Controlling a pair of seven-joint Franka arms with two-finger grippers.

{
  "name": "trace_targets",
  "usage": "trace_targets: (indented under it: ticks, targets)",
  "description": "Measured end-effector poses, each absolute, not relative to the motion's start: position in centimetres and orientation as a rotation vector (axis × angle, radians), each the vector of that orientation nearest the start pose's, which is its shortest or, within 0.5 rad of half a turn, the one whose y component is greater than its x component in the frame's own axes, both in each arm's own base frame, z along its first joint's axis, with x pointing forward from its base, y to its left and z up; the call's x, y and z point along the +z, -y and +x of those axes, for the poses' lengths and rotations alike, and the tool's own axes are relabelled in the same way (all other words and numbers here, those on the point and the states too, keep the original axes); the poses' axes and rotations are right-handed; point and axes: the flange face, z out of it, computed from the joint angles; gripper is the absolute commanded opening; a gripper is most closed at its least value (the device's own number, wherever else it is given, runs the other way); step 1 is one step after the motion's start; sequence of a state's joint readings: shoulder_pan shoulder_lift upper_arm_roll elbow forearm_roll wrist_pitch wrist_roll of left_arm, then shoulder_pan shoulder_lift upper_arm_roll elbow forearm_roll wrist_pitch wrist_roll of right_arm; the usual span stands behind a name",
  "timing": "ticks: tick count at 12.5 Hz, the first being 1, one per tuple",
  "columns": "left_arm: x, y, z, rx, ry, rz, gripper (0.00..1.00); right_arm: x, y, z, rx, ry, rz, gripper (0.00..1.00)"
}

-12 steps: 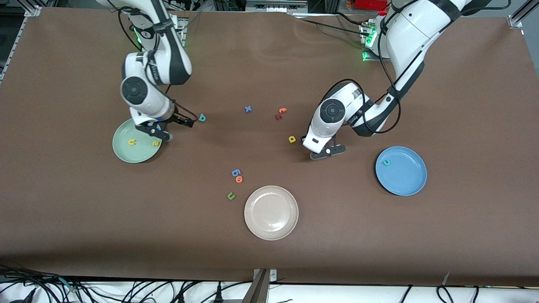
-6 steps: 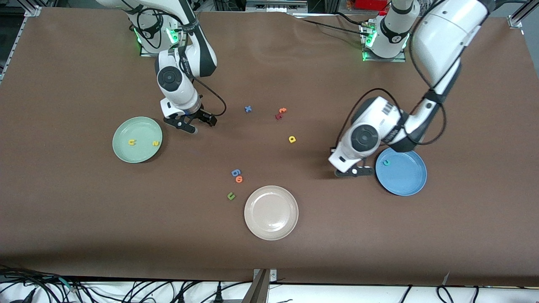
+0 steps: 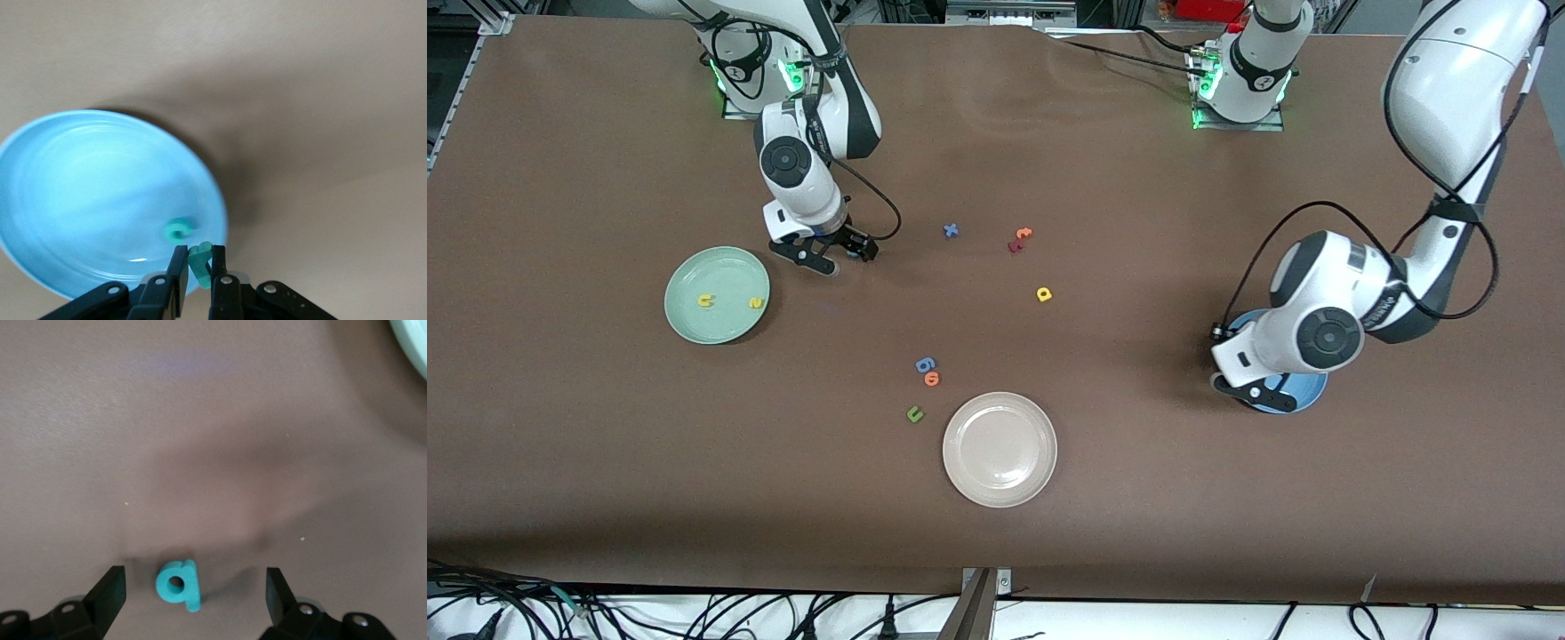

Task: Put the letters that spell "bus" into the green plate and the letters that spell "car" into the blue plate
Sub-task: 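Grasp the cyan q with the right gripper while the left gripper releases r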

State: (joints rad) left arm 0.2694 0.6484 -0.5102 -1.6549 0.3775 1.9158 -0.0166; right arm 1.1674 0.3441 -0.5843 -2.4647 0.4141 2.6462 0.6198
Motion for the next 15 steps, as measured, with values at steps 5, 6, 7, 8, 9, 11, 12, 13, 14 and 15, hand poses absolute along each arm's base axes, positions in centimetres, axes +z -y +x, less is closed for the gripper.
trace_targets:
  ticks: [5, 6, 7, 8, 9, 11, 12, 13, 14, 15]
  targets:
    - [21.6, 7.8, 64.1, 0.46, -0.706, -2.858, 0.67, 17.0, -24.4, 39.1, 0.098, -0.652, -3.091, 0.62]
    - [20.9, 7.5, 64.1, 0.468, -0.717, -2.856, 1.0, 16.9, -24.6, 39.0, 0.096, -0.649, -3.087, 0.58]
    - [20.5, 7.2, 64.1, 0.475, -0.749, -2.855, 1.0, 17.0, -24.7, 39.0, 0.085, -0.648, -3.082, 0.57]
    - [20.4, 7.1, 64.1, 0.478, -0.781, -2.851, 1.0, 17.1, -24.8, 39.1, 0.081, -0.644, -3.081, 0.54]
    - [20.6, 7.0, 64.3, 0.473, -0.794, -2.85, 1.0, 17.1, -24.8, 39.1, 0.08, -0.634, -3.082, 0.53]
    - [21.2, 7.6, 64.6, 0.454, -0.777, -2.88, 1.0, 17.1, -24.8, 39.1, 0.074, -0.618, -3.084, 0.53]
    - [21.5, 8.4, 64.6, 0.462, -0.719, -2.949, 1.0, 17.1, -24.7, 39.1, 0.073, -0.61, -3.085, 0.53]
    - [21.7, 9.4, 64.4, 0.479, -0.637, -3.029, 1.0, 17.1, -24.7, 39.1, 0.073, -0.593, -3.088, 0.53]
    - [21.9, 10.6, 64.2, 0.498, -0.556, -3.104, 1.0, 17.2, -24.7, 39.2, 0.07, -0.569, -3.092, 0.53]
    - [22.4, 12.2, 64.0, 0.513, -0.485, -3.172, 1.0, 17.2, -24.5, 39.3, 0.066, -0.545, -3.095, 0.53]
